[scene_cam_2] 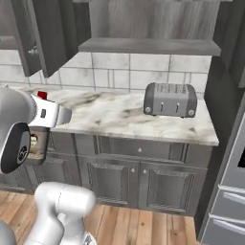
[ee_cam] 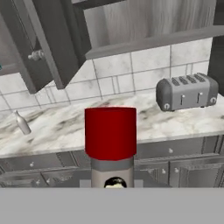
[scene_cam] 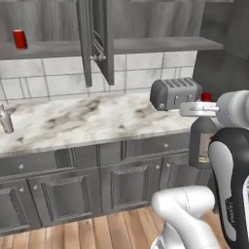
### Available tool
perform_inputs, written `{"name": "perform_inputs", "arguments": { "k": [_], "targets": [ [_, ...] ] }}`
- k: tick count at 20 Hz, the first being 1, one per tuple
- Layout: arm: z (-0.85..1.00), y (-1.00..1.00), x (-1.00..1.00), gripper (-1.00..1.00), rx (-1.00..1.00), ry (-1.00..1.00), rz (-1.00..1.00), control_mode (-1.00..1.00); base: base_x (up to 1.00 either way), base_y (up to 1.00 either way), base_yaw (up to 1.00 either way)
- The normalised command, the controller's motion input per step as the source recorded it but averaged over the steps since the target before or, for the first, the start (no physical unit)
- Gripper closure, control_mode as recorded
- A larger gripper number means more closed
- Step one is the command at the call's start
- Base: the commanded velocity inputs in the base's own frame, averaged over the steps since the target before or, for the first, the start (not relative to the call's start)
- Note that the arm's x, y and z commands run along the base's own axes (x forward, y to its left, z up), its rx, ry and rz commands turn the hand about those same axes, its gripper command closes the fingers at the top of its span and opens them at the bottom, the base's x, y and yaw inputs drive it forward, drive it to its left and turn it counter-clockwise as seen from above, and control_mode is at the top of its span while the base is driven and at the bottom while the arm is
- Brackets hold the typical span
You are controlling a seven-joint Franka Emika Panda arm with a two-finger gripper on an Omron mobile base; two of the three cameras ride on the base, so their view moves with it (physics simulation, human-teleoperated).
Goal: Sort all alcoholic drinks to one cabinet, and non-alcoholic drinks to the other.
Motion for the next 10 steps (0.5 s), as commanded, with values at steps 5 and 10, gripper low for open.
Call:
{"name": "perform_inputs", "arguments": {
  "k": [5,10],
  "targets": [
    [0.0,0.0,0.0,1.0,0.0,0.0,0.0,1.0,0.63,-0.4,0.0],
    [0.0,0.0,0.0,1.0,0.0,0.0,0.0,1.0,0.56,-0.53,0.0]
  ]
}}
